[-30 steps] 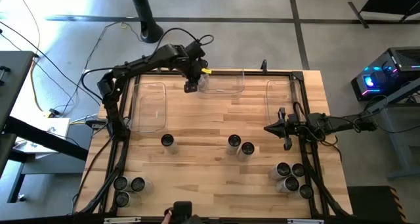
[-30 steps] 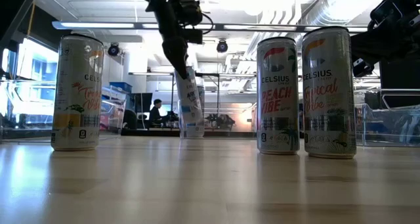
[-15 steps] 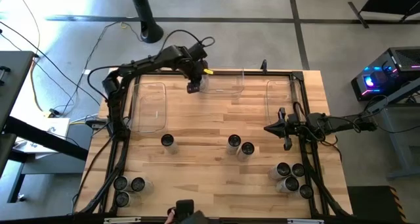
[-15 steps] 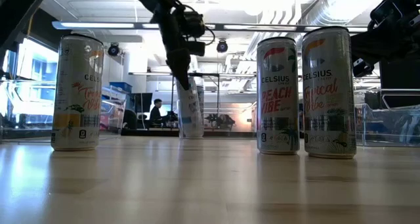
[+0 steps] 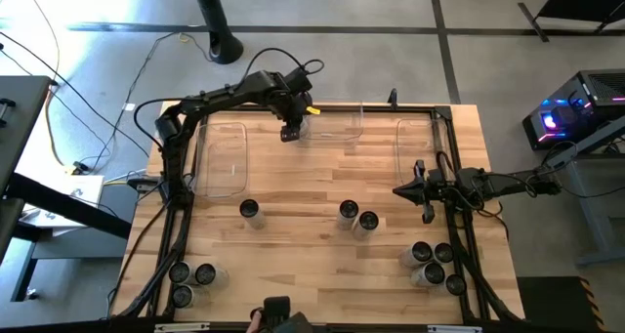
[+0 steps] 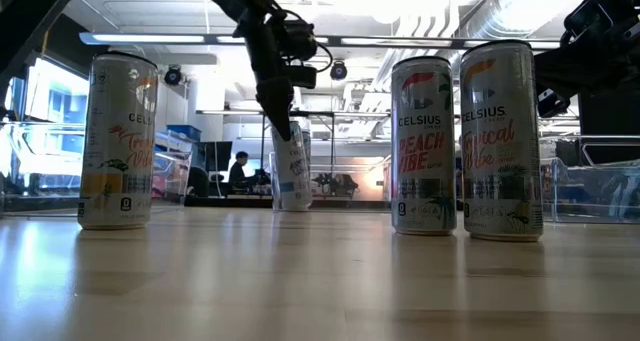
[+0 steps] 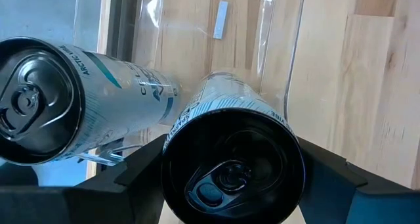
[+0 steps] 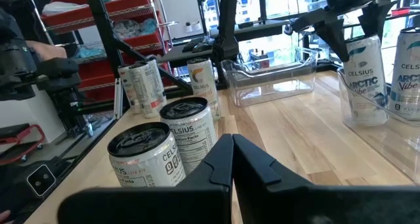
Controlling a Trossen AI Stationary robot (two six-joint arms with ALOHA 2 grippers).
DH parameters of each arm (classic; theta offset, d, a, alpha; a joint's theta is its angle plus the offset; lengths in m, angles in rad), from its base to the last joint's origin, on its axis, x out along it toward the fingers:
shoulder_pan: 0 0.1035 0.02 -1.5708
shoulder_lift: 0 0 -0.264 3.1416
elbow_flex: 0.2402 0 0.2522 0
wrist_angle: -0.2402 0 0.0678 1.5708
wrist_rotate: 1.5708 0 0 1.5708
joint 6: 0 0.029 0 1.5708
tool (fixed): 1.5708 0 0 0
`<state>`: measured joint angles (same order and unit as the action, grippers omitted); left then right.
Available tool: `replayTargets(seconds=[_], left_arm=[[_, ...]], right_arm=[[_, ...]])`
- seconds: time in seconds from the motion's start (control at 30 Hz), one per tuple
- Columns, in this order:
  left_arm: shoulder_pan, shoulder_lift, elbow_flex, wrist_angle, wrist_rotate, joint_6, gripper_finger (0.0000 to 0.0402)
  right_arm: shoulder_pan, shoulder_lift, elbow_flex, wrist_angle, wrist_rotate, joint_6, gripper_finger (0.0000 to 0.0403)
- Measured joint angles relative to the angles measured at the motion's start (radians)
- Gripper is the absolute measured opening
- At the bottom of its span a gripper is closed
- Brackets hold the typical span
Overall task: Sort soda cans
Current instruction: Put the white and blue soda can into the middle transparent bin
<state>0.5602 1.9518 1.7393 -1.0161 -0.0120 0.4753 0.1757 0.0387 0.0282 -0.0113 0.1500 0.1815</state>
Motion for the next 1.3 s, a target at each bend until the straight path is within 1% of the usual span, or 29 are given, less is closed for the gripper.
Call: replayTargets(seconds=[0.17, 0.4, 0.57, 0.73, 0.83, 1.0, 1.1, 1.17, 1.3], left_arm=[[0.002, 0.000, 0.000, -0.001, 0.000, -0.014, 0.0263], [0.016, 0.004, 0.000, -0.005, -0.002, -0.055, 0.0309], [0.016, 0.005, 0.006, -0.006, -0.026, -0.063, 0.0315], [0.007, 0.005, 0.064, -0.013, -0.051, -0.064, 0.0316], [0.002, 0.005, 0.115, -0.053, -0.060, -0.076, 0.0316], [-0.020, 0.004, 0.204, -0.144, -0.116, -0.081, 0.0316], [-0.042, 0.002, 0.233, -0.130, -0.119, -0.101, 0.0317], [-0.057, 0.002, 0.234, -0.082, -0.115, -0.105, 0.0317], [-0.090, 0.014, 0.219, 0.031, -0.072, -0.100, 0.0311]], right_arm=[[0.000, 0.000, 0.000, 0.000, 0.000, 0.000, 0.0000], [0.000, 0.000, 0.000, 0.000, 0.000, 0.000, 0.0000], [0.000, 0.000, 0.000, 0.000, 0.000, 0.000, 0.0000], [0.000, 0.000, 0.000, 0.000, 0.000, 0.000, 0.0000], [0.000, 0.000, 0.000, 0.000, 0.000, 0.000, 0.0000], [0.000, 0.000, 0.000, 0.000, 0.000, 0.000, 0.0000], [0.000, 0.000, 0.000, 0.000, 0.000, 0.000, 0.0000], [0.000, 0.000, 0.000, 0.000, 0.000, 0.000, 0.0000], [0.000, 0.000, 0.000, 0.000, 0.000, 0.000, 0.0000]])
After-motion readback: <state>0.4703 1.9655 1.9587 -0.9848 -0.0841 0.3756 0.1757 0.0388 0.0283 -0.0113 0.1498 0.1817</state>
